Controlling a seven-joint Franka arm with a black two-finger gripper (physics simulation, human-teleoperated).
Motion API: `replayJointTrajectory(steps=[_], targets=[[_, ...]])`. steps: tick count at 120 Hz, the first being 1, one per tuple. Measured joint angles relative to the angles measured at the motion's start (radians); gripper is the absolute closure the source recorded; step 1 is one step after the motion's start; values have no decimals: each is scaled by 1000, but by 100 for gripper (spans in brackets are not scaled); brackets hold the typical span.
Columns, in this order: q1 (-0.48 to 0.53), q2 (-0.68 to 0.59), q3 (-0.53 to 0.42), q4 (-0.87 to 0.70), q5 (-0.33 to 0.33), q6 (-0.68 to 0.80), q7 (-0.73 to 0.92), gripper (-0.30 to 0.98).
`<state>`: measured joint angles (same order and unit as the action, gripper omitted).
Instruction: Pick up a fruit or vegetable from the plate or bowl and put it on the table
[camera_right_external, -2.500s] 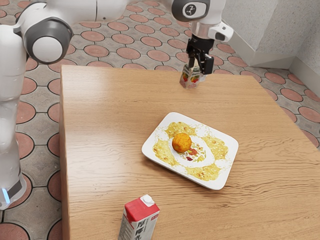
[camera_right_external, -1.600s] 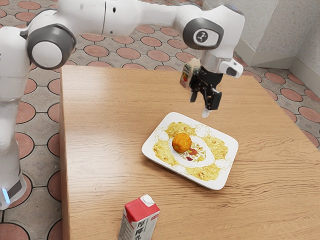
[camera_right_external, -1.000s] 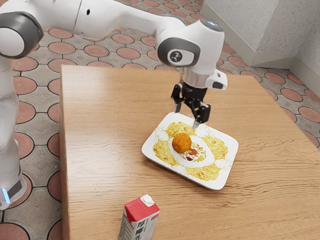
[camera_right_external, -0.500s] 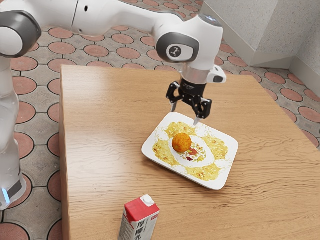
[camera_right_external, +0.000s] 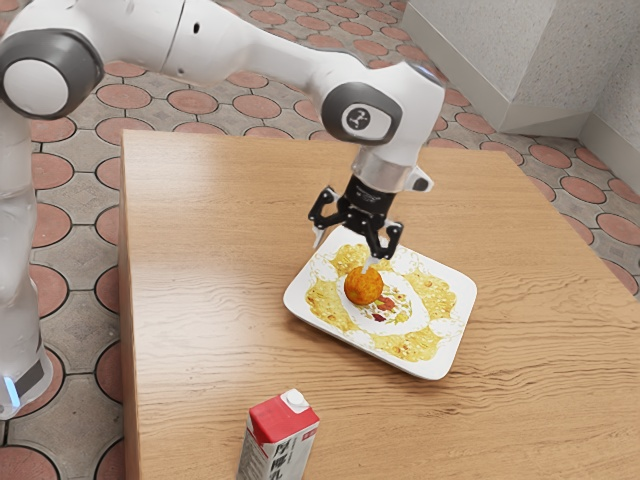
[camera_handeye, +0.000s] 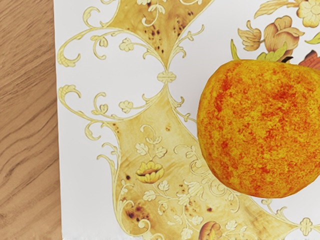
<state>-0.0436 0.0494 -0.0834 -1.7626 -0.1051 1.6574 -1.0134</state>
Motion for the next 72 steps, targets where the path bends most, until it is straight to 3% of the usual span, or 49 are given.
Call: replayJointTrajectory(steps=[52,72], targets=[[-19,45,-1,-18,-24,68,-64,0],[-16,189,-2,135,-21,113,-72,0]])
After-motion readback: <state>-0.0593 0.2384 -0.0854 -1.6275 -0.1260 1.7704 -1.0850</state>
